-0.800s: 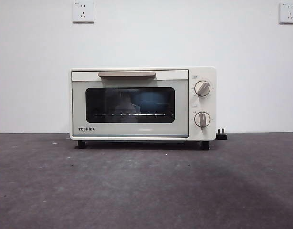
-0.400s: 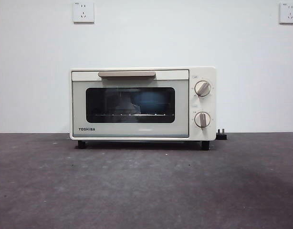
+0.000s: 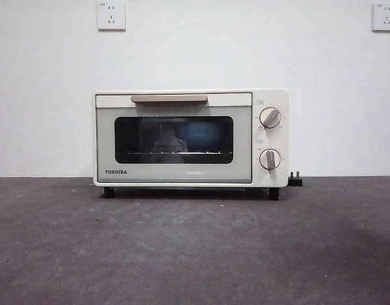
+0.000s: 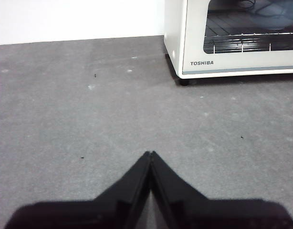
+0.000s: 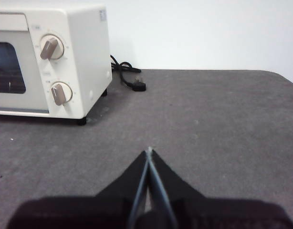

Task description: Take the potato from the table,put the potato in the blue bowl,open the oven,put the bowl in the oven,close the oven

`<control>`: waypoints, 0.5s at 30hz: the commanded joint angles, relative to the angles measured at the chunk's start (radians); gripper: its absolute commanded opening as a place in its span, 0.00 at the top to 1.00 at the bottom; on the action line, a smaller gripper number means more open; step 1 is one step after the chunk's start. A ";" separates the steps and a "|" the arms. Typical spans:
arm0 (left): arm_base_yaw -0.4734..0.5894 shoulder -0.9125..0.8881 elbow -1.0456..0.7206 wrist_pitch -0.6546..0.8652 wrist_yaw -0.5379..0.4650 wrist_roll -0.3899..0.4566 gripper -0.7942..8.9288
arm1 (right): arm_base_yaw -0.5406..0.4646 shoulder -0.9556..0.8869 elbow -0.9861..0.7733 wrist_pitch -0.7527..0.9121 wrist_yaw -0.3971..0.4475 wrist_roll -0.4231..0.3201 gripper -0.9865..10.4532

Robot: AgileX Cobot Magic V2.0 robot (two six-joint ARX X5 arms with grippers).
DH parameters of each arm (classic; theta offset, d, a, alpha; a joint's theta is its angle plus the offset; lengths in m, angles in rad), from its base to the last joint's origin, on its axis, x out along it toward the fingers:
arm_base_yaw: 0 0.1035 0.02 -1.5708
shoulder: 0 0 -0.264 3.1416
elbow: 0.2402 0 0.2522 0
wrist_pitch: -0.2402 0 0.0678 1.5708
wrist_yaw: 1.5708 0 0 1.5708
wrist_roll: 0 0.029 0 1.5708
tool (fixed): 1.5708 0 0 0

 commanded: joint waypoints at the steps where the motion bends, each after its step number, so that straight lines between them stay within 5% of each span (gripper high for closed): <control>1: -0.001 0.000 -0.011 0.007 0.004 -0.005 0.92 | 0.001 -0.003 -0.008 -0.020 0.000 0.014 0.91; 15: -0.001 0.001 -0.011 0.007 0.004 -0.005 0.92 | 0.001 -0.002 -0.006 -0.089 0.003 0.019 0.91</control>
